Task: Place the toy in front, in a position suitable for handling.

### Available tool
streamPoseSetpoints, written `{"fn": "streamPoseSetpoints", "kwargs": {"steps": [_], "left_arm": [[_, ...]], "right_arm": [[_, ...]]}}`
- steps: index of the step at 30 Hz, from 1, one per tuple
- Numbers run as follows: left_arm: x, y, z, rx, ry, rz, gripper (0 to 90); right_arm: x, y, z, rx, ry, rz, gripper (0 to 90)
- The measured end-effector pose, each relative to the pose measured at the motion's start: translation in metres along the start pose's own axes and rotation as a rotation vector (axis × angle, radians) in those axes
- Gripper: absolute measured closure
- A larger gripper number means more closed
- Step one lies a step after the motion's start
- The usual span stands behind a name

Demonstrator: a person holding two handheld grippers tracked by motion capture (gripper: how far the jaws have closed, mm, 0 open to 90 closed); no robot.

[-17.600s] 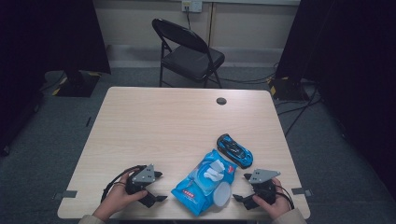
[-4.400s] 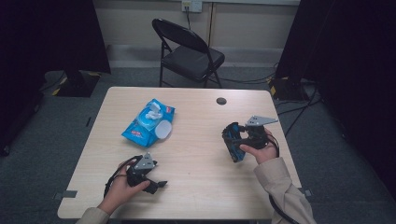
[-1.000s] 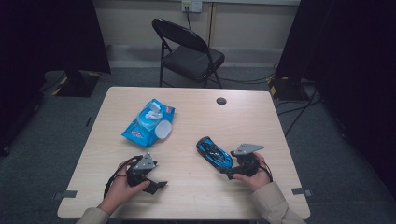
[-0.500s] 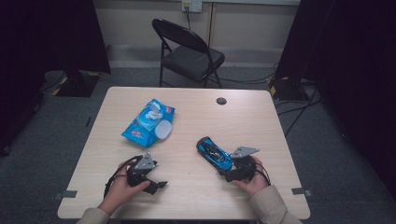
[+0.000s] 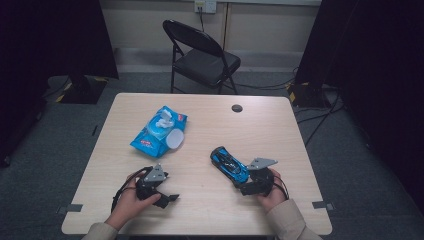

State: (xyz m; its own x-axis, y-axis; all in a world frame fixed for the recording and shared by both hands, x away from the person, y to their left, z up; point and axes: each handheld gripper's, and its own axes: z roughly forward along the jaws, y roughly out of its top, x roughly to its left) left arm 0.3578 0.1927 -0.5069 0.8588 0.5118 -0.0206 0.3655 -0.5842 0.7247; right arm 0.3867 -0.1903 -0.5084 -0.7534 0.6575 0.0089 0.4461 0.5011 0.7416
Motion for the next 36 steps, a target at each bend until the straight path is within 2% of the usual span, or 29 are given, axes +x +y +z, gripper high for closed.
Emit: {"fn": "streamPoseSetpoints", "kwargs": {"steps": [14,16,18,20,21,25,27,30,33,36], "left_arm": [[0.0,0.0,0.0,0.004,-0.003,-0.002,8.2],[0.002,0.002,-0.001,0.009,-0.005,-0.024,8.9],[0.004,0.004,-0.003,0.021,0.012,-0.044,17.1],[0.008,0.008,-0.005,0.037,-0.016,-0.11,17.5],[0.01,0.009,-0.005,0.03,-0.018,-0.124,17.4],[0.017,0.019,-0.007,0.035,-0.005,-0.109,17.7],[0.022,0.026,-0.007,0.02,0.012,-0.099,17.7],[0.03,0.037,-0.008,0.003,0.032,-0.101,17.4],[0.038,0.049,-0.009,-0.003,0.032,-0.122,17.1],[0.046,0.057,-0.008,0.003,0.035,-0.123,16.9]], "right_arm": [[0.001,-0.001,-0.001,-0.006,-0.002,0.003,23.4],[0.001,-0.001,-0.001,-0.006,-0.002,0.002,23.4],[0.001,-0.001,-0.001,-0.007,-0.003,0.003,23.4],[0.001,-0.001,-0.001,-0.007,-0.003,0.003,23.4],[0.001,-0.001,-0.001,-0.007,-0.003,0.003,23.4],[0.001,-0.001,-0.001,-0.006,-0.003,0.003,23.4],[0.0,-0.001,-0.001,-0.006,-0.003,0.003,23.4],[0.001,-0.001,-0.001,-0.006,-0.003,0.003,23.4],[0.001,-0.001,-0.001,-0.006,-0.003,0.003,23.4],[0.001,-0.001,-0.001,-0.006,-0.003,0.002,23.4]]}}
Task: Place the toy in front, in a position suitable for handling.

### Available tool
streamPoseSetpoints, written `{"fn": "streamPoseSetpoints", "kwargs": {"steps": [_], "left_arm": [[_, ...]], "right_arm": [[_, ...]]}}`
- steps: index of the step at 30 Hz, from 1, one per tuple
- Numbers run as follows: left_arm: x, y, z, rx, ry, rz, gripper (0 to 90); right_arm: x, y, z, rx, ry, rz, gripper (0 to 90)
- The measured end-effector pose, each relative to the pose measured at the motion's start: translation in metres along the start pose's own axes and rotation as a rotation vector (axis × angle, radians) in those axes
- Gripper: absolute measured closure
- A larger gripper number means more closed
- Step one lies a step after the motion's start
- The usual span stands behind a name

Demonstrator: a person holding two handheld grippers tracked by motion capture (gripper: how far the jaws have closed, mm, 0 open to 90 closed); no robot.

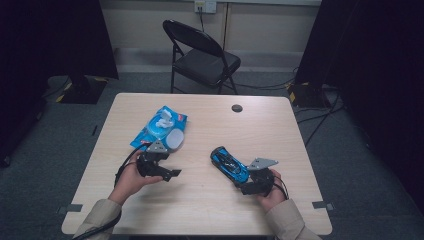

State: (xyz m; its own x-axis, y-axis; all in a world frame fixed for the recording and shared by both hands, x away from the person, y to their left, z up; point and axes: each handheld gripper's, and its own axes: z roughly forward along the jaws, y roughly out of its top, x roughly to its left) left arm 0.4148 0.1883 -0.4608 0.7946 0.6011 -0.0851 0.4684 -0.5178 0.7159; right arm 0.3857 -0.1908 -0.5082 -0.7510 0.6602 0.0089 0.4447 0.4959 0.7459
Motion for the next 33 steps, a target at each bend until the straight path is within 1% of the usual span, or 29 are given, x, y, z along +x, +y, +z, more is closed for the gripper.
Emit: {"fn": "streamPoseSetpoints", "kwargs": {"steps": [1,2,4,6,7,8,9,10,11,13,14,16,18,19,20,22,23,24,25,26,28,29,30,31,32,33], "left_arm": [[0.003,0.003,0.001,0.001,0.0,-0.01,17.3],[0.004,0.005,0.001,0.008,0.011,-0.008,17.2],[0.008,0.008,0.002,-0.001,0.026,-0.013,16.9],[0.013,0.011,0.002,-0.01,0.029,-0.021,17.9],[0.015,0.013,0.002,-0.005,0.028,-0.02,17.9],[0.017,0.014,0.002,-0.01,0.036,-0.019,18.0],[0.02,0.016,0.002,-0.014,0.047,-0.027,18.0],[0.02,0.016,0.002,-0.014,0.047,-0.027,18.0],[0.024,0.018,0.001,-0.01,0.045,-0.031,18.0],[0.028,0.019,0.001,-0.024,0.059,-0.04,18.4],[0.03,0.02,0.001,-0.019,0.059,-0.046,18.4],[0.034,0.022,0.001,-0.012,0.065,-0.043,18.4],[0.036,0.025,0.001,-0.013,0.069,-0.052,18.3],[0.038,0.027,0.0,-0.009,0.07,-0.045,18.2],[0.039,0.028,0.0,-0.019,0.078,-0.056,18.0],[0.041,0.031,0.0,-0.02,0.078,-0.055,17.5],[0.042,0.033,0.0,-0.028,0.09,-0.058,17.5],[0.043,0.034,0.001,-0.024,0.094,-0.055,17.5],[0.044,0.035,0.001,-0.031,0.102,-0.062,17.6],[0.046,0.037,0.001,-0.026,0.109,-0.063,17.6],[0.049,0.039,0.001,-0.027,0.119,-0.06,18.0],[0.05,0.041,0.002,-0.024,0.131,-0.052,18.9],[0.05,0.042,0.004,-0.03,0.137,-0.056,19.6],[0.051,0.043,0.004,-0.029,0.145,-0.049,20.1],[0.053,0.044,0.004,-0.032,0.146,-0.053,21.2],[0.055,0.046,0.004,-0.039,0.164,-0.052,22.1]], "right_arm": [[0.0,0.0,0.0,0.0,0.0,0.0,23.4],[0.0,0.0,0.0,0.0,0.0,0.0,23.4],[0.0,0.0,0.0,0.0,0.0,0.0,23.4],[0.0,0.0,0.0,0.0,0.0,0.0,23.4],[0.0,0.0,0.0,0.0,0.0,0.0,23.4],[0.0,0.0,0.0,0.0,0.0,0.0,23.4],[0.0,0.0,0.0,0.0,0.0,0.0,23.4],[0.0,0.0,0.0,0.0,0.0,0.0,23.4],[0.0,0.0,0.0,0.001,0.0,-0.001,23.4],[0.0,0.0,0.0,0.0,0.0,-0.002,23.4],[0.0,0.0,0.0,0.0,0.0,0.0,23.4],[0.0,0.0,0.0,0.0,0.0,0.0,23.4],[0.0,0.0,0.0,0.0,0.0,0.0,23.4],[0.0,0.0,0.0,0.0,0.0,-0.001,23.4],[0.0,0.0,0.0,0.0,0.0,-0.001,23.4],[0.0,0.0,0.0,0.0,0.0,0.0,23.4],[0.0,0.0,0.0,0.0,0.0,-0.001,23.4],[0.0,0.0,0.0,0.0,0.0,0.0,23.4],[0.0,0.0,0.0,0.0,0.0,-0.001,23.4],[0.0,0.0,0.0,0.0,0.0,-0.001,23.4],[0.0,0.0,0.0,0.0,0.0,-0.001,23.4],[0.0,0.0,0.0,0.0,-0.001,-0.001,23.4],[0.0,0.0,0.0,0.0,-0.001,0.0,23.4],[0.0,0.0,0.0,0.0,-0.001,-0.001,23.4],[0.0,0.0,0.0,0.0,-0.001,0.0,23.4],[0.0,0.0,0.0,0.0,-0.001,-0.001,23.4]]}}
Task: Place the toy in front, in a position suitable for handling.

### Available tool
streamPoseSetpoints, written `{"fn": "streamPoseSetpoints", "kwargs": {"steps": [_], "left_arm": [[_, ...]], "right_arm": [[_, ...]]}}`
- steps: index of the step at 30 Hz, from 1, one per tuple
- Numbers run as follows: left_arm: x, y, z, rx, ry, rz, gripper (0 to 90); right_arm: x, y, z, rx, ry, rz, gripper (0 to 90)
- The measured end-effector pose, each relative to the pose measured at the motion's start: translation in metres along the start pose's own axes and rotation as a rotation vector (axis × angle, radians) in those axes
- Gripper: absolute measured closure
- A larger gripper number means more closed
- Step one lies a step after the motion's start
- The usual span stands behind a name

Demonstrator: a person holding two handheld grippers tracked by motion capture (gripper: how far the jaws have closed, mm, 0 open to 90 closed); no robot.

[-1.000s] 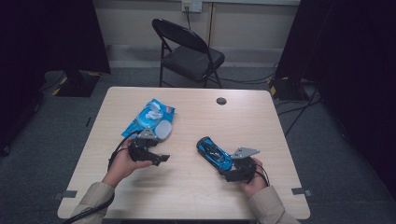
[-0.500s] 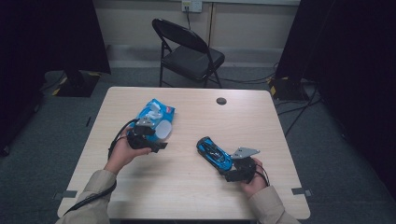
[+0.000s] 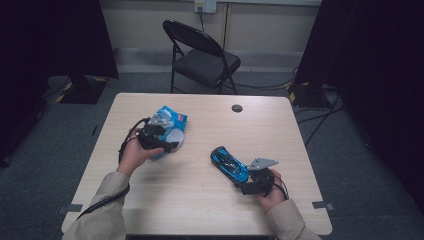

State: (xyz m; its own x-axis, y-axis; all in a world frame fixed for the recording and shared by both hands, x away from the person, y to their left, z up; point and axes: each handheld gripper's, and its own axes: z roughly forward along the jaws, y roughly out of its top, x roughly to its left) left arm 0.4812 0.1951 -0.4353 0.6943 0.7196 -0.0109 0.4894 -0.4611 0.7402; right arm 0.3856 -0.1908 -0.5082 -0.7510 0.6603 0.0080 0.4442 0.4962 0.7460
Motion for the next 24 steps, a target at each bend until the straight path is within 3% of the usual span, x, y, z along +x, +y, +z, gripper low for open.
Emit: {"fn": "streamPoseSetpoints", "kwargs": {"steps": [7,13,17,18,24], "left_arm": [[0.01,0.006,-0.001,-0.002,0.029,-0.038,23.1],[0.016,0.01,-0.004,-0.008,0.055,-0.029,23.1],[0.021,0.011,-0.004,-0.01,0.067,-0.048,23.1],[0.024,0.013,-0.002,0.0,0.079,-0.033,24.8],[0.031,0.014,0.004,-0.002,0.105,-0.051,31.4]], "right_arm": [[0.0,0.0,0.0,0.001,0.0,0.001,23.4],[0.0,0.0,0.0,0.0,0.0,0.0,23.4],[0.0,0.0,0.0,0.0,0.0,0.001,23.4],[0.0,0.0,0.0,0.0,0.0,0.001,23.4],[0.0,0.0,0.0,0.0,0.0,0.002,23.4]]}}
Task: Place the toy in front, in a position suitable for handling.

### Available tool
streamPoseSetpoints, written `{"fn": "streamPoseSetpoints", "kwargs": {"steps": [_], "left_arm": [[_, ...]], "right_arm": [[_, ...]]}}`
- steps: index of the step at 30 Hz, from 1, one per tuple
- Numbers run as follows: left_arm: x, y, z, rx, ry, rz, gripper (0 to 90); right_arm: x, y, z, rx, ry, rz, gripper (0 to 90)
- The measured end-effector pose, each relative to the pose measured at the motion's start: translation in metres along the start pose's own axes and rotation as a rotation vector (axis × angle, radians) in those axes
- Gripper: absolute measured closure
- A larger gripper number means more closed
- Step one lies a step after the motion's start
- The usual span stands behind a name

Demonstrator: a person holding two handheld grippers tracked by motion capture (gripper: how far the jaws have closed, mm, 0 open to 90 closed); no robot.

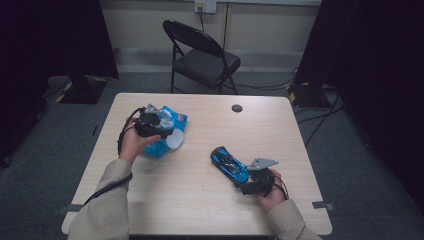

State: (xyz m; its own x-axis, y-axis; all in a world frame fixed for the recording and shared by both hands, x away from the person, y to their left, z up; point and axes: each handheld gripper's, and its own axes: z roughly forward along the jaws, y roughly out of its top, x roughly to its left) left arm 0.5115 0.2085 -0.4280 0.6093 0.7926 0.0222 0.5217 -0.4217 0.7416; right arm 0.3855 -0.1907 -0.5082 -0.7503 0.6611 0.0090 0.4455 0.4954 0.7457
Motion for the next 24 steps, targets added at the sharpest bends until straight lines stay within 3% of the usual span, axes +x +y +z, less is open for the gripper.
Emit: {"fn": "streamPoseSetpoints", "kwargs": {"steps": [4,6,9,13,16,21,22,24], "left_arm": [[0.003,-0.004,0.005,-0.016,0.015,-0.029,40.8],[0.004,-0.006,0.007,0.005,0.001,-0.017,49.2],[0.004,-0.01,0.009,0.017,0.025,0.01,56.2],[0.007,-0.012,0.008,-0.004,0.052,-0.024,68.7],[0.009,-0.011,0.008,-0.01,0.058,-0.078,75.7],[0.003,-0.005,0.005,-0.006,0.083,-0.058,78.7],[0.004,-0.003,0.001,0.009,0.078,-0.071,89.6],[0.007,-0.002,-0.004,-0.006,0.057,-0.095,89.7]], "right_arm": [[0.0,0.0,0.0,0.0,0.0,0.0,23.4],[0.0,0.0,0.0,0.0,0.0,0.0,23.4],[0.0,0.0,0.0,0.0,0.0,0.0,23.5],[0.0,0.0,0.0,0.0,-0.001,0.0,23.4],[0.0,0.0,0.0,0.0,-0.001,0.001,23.4],[0.0,0.0,0.0,0.0,-0.001,0.001,23.4],[0.0,0.0,0.0,0.0,-0.001,0.001,23.4],[0.0,0.0,0.0,0.0,-0.002,0.001,23.4]]}}
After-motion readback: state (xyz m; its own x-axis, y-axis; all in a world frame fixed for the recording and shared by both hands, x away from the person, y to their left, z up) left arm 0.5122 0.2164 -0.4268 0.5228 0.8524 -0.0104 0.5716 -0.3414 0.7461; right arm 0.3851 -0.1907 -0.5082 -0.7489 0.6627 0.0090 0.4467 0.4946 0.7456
